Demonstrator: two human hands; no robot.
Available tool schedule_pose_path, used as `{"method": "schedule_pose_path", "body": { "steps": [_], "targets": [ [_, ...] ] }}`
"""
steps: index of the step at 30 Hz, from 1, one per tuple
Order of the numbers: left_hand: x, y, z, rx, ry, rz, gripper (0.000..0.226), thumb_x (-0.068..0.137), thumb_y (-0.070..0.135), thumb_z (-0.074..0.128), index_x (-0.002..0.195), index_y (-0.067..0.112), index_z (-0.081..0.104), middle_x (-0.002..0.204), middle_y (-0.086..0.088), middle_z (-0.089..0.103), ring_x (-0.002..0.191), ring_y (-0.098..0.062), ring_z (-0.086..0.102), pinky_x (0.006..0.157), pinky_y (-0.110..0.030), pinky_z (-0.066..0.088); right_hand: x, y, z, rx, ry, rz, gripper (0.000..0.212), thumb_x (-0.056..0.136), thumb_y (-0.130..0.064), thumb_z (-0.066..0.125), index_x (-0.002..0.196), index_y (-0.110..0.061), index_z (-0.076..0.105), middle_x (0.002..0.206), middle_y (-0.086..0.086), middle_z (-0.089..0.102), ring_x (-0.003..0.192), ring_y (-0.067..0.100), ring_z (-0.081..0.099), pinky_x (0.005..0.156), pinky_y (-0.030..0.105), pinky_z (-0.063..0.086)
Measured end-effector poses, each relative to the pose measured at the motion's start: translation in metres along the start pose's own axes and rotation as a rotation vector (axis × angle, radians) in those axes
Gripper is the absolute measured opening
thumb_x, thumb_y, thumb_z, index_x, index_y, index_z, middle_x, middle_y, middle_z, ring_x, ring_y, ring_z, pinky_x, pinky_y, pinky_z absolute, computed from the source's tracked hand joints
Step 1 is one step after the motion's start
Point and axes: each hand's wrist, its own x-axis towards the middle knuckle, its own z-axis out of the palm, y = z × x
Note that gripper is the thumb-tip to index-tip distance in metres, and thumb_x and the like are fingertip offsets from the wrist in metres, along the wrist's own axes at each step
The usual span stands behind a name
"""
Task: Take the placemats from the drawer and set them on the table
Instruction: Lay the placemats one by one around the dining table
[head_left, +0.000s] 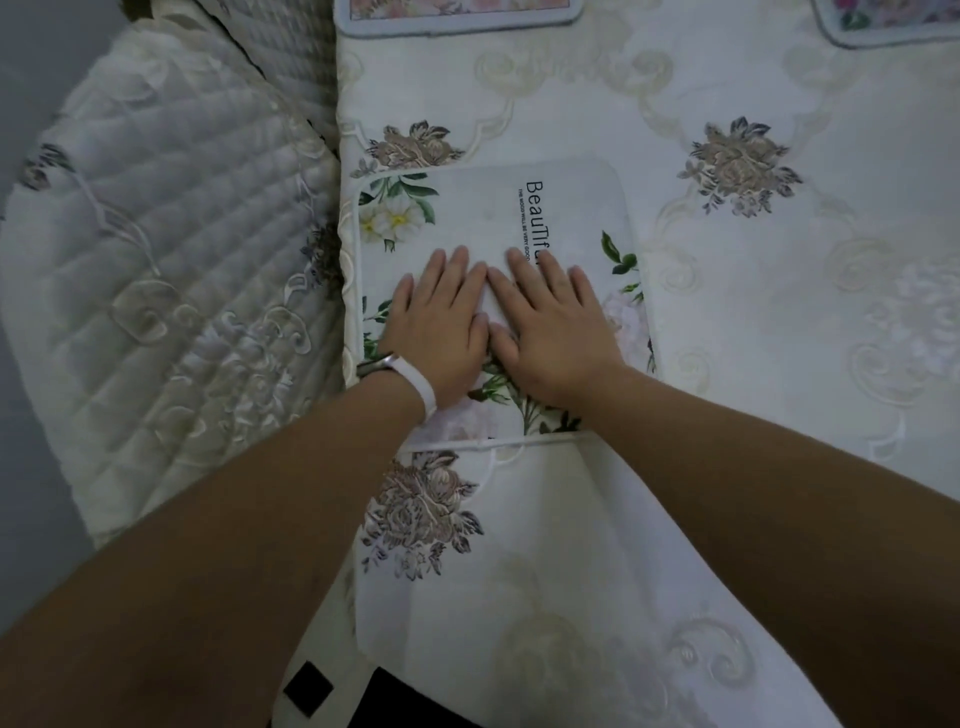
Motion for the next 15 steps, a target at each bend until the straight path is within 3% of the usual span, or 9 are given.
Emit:
{"method": "schedule_pose_path", "body": {
  "steps": [5, 9, 15],
  "targets": [
    [0.049, -0.006, -0.007, 0.000, 0.031, -0.101, 0.057, 0.100, 0.040, 0.017, 0.153, 0.026, 0.007, 0.162, 0.000, 0.000, 0.148, -0.019, -0.002, 0.118, -0.048, 0.004, 0.053, 0.013, -0.015, -0.046, 0.008, -0.010, 0.063, 0.099, -0.050, 0.013, 0.157, -0.027, 0.005, 0.165, 0.001, -0.001, 0.151, 0.025, -0.003, 0.121, 0.047, -0.001],
    [0.073, -0.021, -0.011, 0.030, 0.031, -0.106, 0.064, 0.095, 0.054, 0.017, 0.153, 0.027, 0.008, 0.162, -0.002, 0.002, 0.148, -0.023, -0.001, 0.117, -0.051, 0.006, 0.079, 0.029, -0.023, -0.026, 0.019, 0.045, 0.066, 0.096, -0.054, 0.015, 0.157, -0.029, 0.008, 0.165, 0.001, 0.000, 0.151, 0.024, -0.003, 0.121, 0.047, -0.001],
    [0.062, -0.034, -0.012, 0.000, 0.046, -0.217, 0.075, 0.092, 0.063, 0.018, 0.154, 0.022, 0.008, 0.162, -0.008, 0.002, 0.148, -0.025, -0.001, 0.118, -0.046, 0.004, 0.075, 0.056, -0.030, -0.003, 0.069, 0.144, 0.074, 0.094, -0.058, 0.018, 0.157, -0.020, 0.007, 0.165, 0.006, 0.000, 0.151, 0.028, -0.004, 0.122, 0.044, 0.000]
  ]
}}
